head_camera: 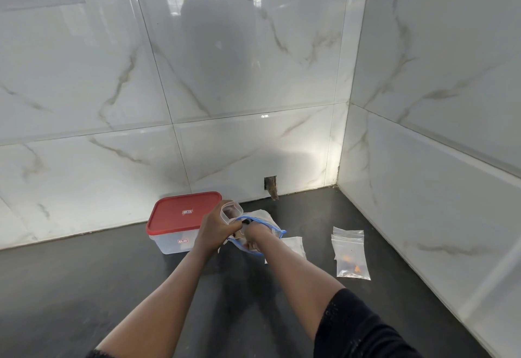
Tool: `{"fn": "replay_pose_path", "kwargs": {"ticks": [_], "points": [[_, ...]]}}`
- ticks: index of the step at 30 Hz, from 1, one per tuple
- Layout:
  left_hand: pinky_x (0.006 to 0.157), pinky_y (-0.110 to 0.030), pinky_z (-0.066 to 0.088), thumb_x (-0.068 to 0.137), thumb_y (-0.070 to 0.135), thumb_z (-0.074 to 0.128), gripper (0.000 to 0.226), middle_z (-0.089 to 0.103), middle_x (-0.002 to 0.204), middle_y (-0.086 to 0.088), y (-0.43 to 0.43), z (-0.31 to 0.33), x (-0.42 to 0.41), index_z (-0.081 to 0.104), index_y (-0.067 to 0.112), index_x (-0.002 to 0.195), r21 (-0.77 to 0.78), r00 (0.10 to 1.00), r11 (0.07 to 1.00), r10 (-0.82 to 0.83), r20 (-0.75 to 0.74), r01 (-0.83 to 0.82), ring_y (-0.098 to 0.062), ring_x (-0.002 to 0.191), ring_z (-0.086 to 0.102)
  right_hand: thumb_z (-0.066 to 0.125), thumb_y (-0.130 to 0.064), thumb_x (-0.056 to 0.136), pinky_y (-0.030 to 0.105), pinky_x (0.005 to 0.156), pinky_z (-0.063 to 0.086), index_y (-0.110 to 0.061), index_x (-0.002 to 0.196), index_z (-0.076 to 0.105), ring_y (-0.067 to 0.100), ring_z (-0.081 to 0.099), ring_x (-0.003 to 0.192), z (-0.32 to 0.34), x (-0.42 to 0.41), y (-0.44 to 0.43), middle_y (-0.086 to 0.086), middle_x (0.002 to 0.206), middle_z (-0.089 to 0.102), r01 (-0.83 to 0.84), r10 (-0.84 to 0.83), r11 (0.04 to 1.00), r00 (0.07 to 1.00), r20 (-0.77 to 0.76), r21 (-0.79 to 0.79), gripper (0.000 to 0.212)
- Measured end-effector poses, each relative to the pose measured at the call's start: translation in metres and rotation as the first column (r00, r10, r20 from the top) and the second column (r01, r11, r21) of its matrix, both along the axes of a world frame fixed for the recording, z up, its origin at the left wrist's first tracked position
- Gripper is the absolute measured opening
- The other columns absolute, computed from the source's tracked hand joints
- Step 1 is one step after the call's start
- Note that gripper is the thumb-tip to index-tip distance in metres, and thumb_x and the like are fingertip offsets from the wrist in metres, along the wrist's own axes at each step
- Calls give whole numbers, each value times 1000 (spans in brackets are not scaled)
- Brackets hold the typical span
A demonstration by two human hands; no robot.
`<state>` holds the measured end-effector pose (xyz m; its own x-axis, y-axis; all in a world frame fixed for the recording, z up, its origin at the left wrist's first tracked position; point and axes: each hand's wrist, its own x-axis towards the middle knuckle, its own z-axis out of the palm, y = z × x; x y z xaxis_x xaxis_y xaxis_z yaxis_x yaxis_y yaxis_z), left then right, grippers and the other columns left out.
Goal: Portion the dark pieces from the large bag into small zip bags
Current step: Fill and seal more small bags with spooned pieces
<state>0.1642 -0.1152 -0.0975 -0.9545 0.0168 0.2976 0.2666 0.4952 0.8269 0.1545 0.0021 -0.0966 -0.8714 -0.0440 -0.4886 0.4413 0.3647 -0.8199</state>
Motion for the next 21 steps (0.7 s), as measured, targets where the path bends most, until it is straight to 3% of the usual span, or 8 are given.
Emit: {"fn": "replay_pose_path", "kwargs": {"ticks": [3,6,9,11,14,16,19,21], "points": [[71,-11,45,69,5,75,32,68,85,9,0,0,-1,64,21,95,-11,1000,1000,12,2,-12,-1,80,62,36,-7,100,22,83,52,0,140,39,19,58,99,-7,-5,-7,16,141,47,215,-196,934,976,96,-284,41],[69,-5,43,70,4,74,35,67,86,11,2,2,0,61,28,91,-22,1000,1000,16,-6,-16,6,79,60,31,-10,103,26,53,58,0,140,38,27,60,74,-9,-9,-7,17,133,53,471,-350,684,882,316,-556,39],[69,-3,43,70,3,74,35,67,86,10,3,3,3,60,29,90,-13,1000,1000,18,-12,-18,8,79,59,21,-9,105,30,22,40,3,140,33,33,70,66,-1,-1,-6,22,121,54,516,-344,581,857,384,-630,39],[68,-3,42,71,5,75,35,66,87,12,4,4,4,59,29,91,-20,1000,1000,17,-14,-17,9,79,59,24,-8,104,30,42,54,3,140,34,32,63,107,4,6,-5,19,138,47,533,-368,567,846,385,-628,38],[70,-6,43,72,6,76,37,65,86,13,4,4,4,58,34,89,-8,1000,1000,18,-18,-18,6,79,60,36,-10,101,31,84,54,-3,139,37,29,56,119,-1,4,-6,18,136,50,550,-430,625,835,343,-553,38],[72,-11,44,73,8,77,32,67,87,10,5,3,4,61,27,92,4,1000,1000,22,-21,-22,0,81,61,39,-16,101,28,77,57,-3,133,44,27,65,95,-6,-1,-7,18,119,59,581,-476,638,814,334,-506,35],[70,-8,44,73,10,77,30,67,87,8,7,2,4,62,20,97,7,999,1000,24,-27,-24,-3,82,62,38,-12,100,19,43,49,-4,124,48,18,55,68,3,7,-6,12,110,57,492,-462,735,867,186,-467,27],[72,-10,45,73,10,77,30,68,88,6,8,1,3,63,18,98,8,999,1000,24,-26,-23,-7,83,63,38,-7,99,18,52,49,-6,131,41,11,51,65,4,10,-1,9,113,50,484,-472,735,868,155,-475,32]]}}
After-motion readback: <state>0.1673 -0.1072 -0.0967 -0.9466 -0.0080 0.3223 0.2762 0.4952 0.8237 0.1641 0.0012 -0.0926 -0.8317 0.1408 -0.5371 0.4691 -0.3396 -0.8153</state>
